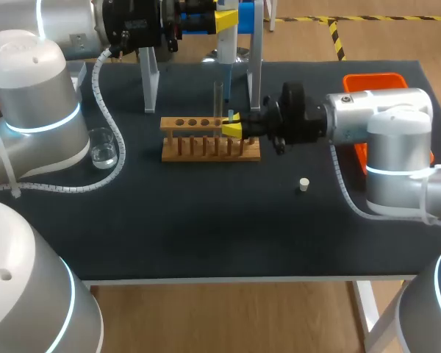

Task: Invert the test tube, pick up the pipette, mount the tip to pipette, aspirate from beaker and dispense into the tube, eject the tip, return the pipette, and cap with the stopper.

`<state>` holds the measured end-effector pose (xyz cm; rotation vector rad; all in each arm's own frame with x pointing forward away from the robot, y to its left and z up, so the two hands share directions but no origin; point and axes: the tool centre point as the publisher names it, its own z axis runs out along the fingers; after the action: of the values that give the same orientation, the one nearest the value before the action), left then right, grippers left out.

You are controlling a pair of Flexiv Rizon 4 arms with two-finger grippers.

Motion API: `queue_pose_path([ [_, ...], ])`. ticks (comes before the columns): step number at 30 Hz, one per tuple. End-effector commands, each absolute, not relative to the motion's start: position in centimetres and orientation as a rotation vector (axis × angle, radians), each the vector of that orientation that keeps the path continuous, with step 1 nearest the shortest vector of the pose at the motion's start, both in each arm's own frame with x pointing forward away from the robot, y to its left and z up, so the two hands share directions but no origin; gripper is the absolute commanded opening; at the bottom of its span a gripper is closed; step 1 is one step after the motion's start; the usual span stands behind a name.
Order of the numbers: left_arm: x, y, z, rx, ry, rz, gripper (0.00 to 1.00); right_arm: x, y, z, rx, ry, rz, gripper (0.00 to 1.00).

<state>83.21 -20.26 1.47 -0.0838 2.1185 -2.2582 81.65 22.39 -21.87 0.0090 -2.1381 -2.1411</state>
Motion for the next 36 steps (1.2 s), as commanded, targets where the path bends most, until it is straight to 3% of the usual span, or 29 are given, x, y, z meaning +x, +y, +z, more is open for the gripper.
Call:
queue_pose_path([
  [1,83.27,-20.24,1.54,-0.083,2.121,-2.258,0.00,81.71,22.64,-21.80,0.012,-2.137,-2.135,0.00],
  [36,83.27,-20.24,1.54,-0.083,2.121,-2.258,0.00,81.77,22.97,-21.28,0.028,-2.131,-2.121,0.00],
])
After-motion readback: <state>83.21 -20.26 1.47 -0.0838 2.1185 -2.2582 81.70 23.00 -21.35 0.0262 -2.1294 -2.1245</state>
